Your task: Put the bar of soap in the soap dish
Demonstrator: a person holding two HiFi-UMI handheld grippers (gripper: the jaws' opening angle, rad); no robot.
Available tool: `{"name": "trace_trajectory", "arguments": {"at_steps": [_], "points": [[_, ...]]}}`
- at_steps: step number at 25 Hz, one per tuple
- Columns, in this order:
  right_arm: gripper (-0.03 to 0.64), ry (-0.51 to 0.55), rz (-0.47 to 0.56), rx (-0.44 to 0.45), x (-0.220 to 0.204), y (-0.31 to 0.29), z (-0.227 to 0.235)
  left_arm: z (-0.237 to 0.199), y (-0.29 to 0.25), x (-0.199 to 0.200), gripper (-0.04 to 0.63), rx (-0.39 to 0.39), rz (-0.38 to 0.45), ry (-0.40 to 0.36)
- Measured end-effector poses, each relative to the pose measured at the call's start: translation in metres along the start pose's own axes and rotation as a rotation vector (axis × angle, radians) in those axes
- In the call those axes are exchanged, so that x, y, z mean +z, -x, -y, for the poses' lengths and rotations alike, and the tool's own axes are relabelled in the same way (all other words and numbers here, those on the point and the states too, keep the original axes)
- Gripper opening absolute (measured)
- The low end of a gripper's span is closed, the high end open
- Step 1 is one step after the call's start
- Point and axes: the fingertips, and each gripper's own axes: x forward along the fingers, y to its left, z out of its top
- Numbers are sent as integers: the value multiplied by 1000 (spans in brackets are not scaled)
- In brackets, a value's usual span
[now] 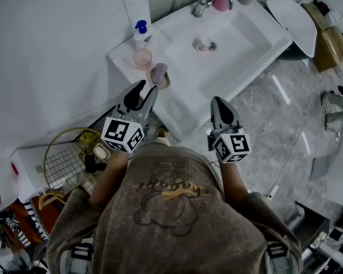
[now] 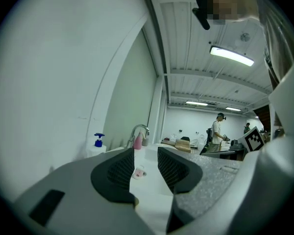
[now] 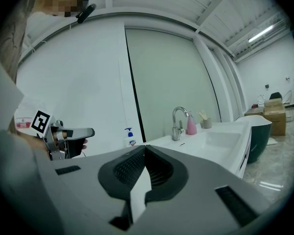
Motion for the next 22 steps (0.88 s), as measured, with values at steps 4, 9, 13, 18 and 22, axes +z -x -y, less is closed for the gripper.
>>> {"name": "trace_trajectory", "arguments": {"at_steps": [4,9,13,18,22], "points": [[0,3,0,9,-2,2,-5,-5,11,-8,80,30,-4,-11],[0,0,-7,18,-9,3,-7,-13,18,-15,20,72,4,-12],[0,5,-14,24,-11,3,-10,-16,19,-21,5,84,-20,-8],[0,9,-15,31,-12,3,-13,-16,19,-25,5,92,-46,-3],[-2,16,-16,50,-11,2,-17,-13,19,-21,5,87,-40,17]]}}
